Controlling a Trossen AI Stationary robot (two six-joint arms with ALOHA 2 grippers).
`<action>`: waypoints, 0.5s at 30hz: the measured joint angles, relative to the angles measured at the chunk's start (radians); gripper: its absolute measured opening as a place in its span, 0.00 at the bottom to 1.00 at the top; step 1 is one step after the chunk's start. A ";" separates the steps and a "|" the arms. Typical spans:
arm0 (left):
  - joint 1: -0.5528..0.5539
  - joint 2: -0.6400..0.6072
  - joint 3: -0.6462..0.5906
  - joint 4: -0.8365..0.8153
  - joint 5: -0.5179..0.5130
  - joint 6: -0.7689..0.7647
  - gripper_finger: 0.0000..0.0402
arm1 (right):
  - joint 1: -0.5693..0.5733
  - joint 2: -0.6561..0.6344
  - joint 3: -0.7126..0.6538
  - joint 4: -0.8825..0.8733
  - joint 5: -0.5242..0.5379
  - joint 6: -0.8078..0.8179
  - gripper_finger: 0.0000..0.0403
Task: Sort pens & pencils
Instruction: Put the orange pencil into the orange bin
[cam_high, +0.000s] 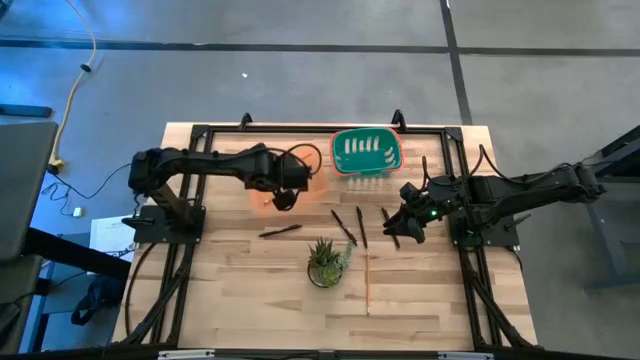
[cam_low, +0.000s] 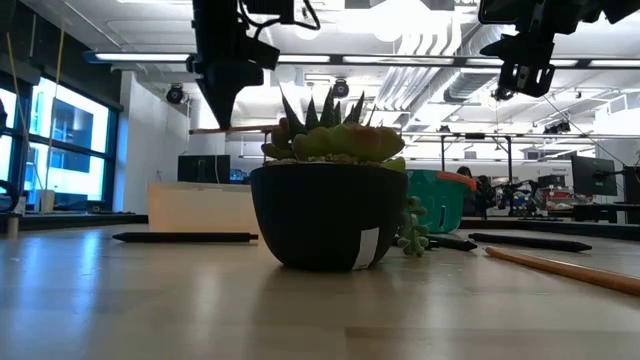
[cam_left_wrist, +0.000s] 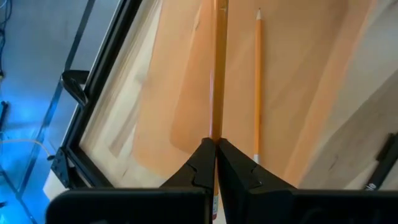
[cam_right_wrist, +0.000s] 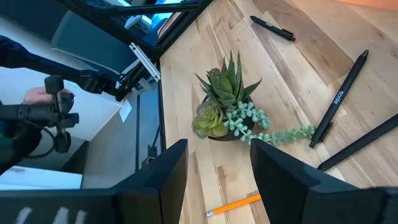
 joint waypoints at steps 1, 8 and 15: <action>0.010 0.000 0.000 0.008 0.004 0.015 0.00 | 0.000 0.000 0.000 0.000 0.000 0.001 0.41; 0.078 0.000 0.000 0.016 0.067 0.088 0.00 | 0.000 0.000 0.000 0.000 -0.001 0.008 0.41; 0.139 -0.002 -0.047 0.045 0.162 0.100 0.00 | 0.000 0.000 0.000 0.000 -0.001 0.008 0.41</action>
